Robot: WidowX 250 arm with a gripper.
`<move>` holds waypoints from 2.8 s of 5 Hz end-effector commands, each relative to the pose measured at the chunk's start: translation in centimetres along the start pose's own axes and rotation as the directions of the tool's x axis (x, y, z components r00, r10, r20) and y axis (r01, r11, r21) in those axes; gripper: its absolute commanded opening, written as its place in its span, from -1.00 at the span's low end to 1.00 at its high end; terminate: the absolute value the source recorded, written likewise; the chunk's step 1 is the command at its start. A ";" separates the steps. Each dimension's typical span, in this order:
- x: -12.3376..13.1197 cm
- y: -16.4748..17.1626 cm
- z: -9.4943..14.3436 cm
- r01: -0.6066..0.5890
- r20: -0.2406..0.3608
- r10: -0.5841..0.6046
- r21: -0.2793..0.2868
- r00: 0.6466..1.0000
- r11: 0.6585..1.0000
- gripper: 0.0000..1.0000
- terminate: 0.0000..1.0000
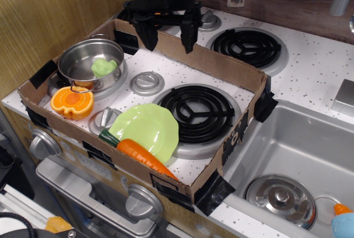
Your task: Take carrot off plate
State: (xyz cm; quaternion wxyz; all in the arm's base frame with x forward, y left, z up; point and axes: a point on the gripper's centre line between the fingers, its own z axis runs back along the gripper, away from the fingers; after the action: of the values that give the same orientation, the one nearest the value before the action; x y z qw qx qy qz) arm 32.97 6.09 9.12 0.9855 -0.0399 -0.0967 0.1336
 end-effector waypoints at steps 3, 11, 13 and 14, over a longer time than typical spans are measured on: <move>-3.9 -0.5 2.5 -0.778 0.113 0.770 0.094 0.628 0.621 1.00 -1.00; -10.9 1.6 -3.3 -0.946 0.182 0.929 0.089 0.323 0.312 1.00 -1.00; -11.5 2.4 -4.0 -0.949 0.202 0.929 0.107 0.312 0.295 1.00 -1.00; -11.6 2.4 -4.7 -0.955 0.203 0.934 0.070 0.296 0.287 1.00 -1.00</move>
State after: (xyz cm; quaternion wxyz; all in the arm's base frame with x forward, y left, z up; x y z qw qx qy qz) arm 21.61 5.11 1.85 0.7098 0.0068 -0.1017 0.6970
